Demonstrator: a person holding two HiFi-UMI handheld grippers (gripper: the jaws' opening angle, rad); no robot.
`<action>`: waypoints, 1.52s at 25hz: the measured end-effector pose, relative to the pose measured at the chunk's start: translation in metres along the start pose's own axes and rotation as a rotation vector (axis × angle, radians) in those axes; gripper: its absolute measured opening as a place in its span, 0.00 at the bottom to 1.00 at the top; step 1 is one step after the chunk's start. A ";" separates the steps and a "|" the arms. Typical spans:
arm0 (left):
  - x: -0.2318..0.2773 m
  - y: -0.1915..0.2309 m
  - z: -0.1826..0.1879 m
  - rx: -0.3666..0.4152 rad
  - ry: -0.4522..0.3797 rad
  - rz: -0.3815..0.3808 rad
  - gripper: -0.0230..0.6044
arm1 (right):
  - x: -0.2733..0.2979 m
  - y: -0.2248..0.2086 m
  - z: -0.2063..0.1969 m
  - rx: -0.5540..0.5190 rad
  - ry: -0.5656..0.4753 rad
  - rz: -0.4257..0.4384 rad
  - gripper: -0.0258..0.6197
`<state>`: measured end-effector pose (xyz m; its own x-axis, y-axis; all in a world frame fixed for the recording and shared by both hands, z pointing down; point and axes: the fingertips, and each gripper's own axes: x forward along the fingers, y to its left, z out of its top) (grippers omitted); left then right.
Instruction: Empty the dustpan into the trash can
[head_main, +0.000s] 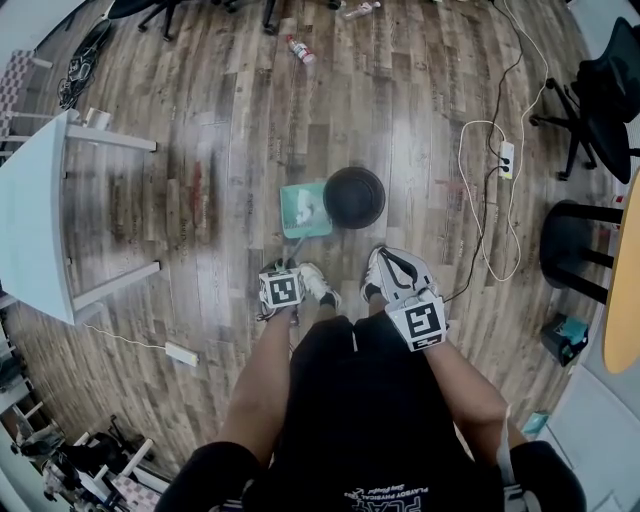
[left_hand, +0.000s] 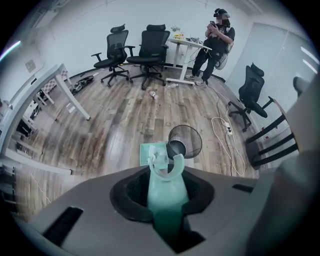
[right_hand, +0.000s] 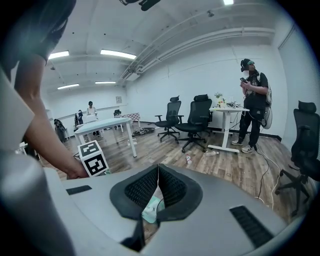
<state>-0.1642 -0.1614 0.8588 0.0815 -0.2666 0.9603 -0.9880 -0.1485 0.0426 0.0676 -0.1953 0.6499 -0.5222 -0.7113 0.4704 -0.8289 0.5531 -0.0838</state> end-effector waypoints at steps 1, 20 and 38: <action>0.000 -0.001 0.000 0.000 0.000 -0.005 0.19 | 0.000 0.001 0.000 -0.001 0.001 0.001 0.08; -0.046 -0.012 -0.026 0.000 -0.042 0.025 0.19 | -0.008 0.006 0.006 -0.016 -0.038 0.073 0.08; -0.127 -0.006 -0.051 -0.042 -0.197 0.102 0.19 | -0.037 0.025 -0.009 -0.073 -0.062 0.153 0.08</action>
<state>-0.1757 -0.0784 0.7509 0.0006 -0.4595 0.8882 -0.9967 -0.0728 -0.0370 0.0683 -0.1511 0.6383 -0.6546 -0.6401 0.4022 -0.7230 0.6856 -0.0855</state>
